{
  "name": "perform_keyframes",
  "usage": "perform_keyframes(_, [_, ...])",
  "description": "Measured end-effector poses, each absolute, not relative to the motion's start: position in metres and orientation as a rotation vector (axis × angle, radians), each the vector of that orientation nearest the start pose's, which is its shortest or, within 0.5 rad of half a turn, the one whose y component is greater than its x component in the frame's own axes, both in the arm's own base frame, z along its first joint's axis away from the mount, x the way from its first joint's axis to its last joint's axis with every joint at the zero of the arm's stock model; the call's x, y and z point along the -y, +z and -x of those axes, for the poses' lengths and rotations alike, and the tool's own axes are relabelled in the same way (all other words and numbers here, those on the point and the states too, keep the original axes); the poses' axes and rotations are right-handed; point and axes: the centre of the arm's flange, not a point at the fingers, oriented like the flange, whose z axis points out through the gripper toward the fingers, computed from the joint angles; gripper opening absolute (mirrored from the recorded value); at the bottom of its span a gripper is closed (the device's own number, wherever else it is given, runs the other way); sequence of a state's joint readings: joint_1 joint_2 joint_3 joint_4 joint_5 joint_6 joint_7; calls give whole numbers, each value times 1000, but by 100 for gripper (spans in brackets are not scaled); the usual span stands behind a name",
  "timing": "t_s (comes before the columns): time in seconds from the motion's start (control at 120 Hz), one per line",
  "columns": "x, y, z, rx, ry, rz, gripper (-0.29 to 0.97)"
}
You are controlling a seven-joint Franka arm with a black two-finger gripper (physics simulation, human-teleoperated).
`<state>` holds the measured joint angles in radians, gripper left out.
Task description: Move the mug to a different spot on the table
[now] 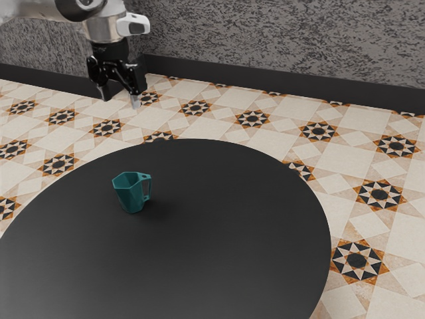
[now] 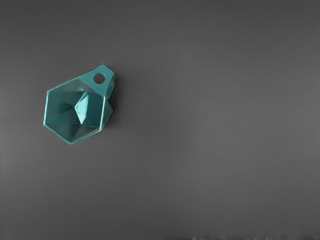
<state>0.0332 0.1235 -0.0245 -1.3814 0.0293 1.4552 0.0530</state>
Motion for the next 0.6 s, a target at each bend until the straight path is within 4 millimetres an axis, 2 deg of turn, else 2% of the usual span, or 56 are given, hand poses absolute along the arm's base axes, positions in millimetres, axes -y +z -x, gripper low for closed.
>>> perform_keyframes(0.225, [-1,563,-622,-318,184,3023,68])
perform_keyframes(0.433, [1,530,-637,-561,216,2950,68])
perform_keyframes(0.508, [0,508,-643,-652,266,2927,68])
perform_keyframes(0.6, [-2,496,-647,-755,299,2899,68])
